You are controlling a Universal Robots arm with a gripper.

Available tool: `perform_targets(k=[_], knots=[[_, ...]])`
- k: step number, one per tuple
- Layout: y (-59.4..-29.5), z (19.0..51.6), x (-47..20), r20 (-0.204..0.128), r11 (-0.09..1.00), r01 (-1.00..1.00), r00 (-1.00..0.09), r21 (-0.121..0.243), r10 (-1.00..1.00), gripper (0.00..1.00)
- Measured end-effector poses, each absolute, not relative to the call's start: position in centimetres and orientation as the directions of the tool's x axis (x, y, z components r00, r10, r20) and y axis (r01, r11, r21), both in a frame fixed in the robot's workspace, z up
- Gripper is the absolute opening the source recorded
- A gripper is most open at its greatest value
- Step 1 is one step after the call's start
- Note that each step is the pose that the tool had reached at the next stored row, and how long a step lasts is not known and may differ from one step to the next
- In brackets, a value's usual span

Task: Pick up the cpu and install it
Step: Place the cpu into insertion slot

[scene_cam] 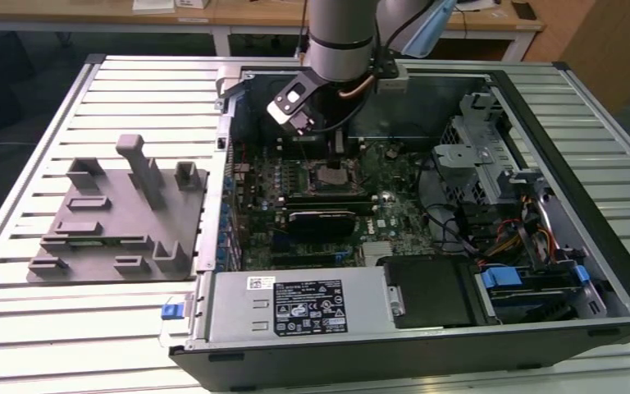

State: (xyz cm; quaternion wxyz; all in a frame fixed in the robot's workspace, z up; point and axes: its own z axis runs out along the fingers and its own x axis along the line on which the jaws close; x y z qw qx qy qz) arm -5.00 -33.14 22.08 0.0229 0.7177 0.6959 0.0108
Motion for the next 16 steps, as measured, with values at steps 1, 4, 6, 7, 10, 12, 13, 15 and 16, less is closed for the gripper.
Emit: perform_targets(k=[1, 4, 6, 7, 10, 12, 13, 15, 16], knots=[[-33.1, 22.4, -5.0, -0.017, -0.030, 0.998, 0.031, 0.048, 0.999, 0.11], [-33.1, 23.4, -5.0, -0.016, -0.030, 0.998, 0.031, 0.051, 0.999, 0.11], [-33.1, 24.1, -5.0, -0.016, -0.030, 0.998, 0.031, 0.053, 0.999, 0.11], [-33.1, 24.4, -5.0, -0.016, -0.030, 0.998, 0.031, 0.054, 0.999, 0.11], [-33.1, 25.2, -5.0, -0.016, -0.030, 0.998, 0.031, 0.059, 0.999, 0.11], [-33.1, 25.7, -5.0, -0.016, -0.030, 0.998, 0.031, 0.061, 0.999, 0.11], [-33.1, 25.8, -5.0, -0.016, -0.030, 0.998, 0.031, 0.061, 0.999, 0.11], [-33.1, 25.8, -5.0, -0.016, -0.030, 0.998, 0.031, 0.062, 0.999, 0.11], [-33.1, 25.8, -5.0, -0.016, -0.030, 0.998, 0.031, 0.062, 0.999, 0.11]])
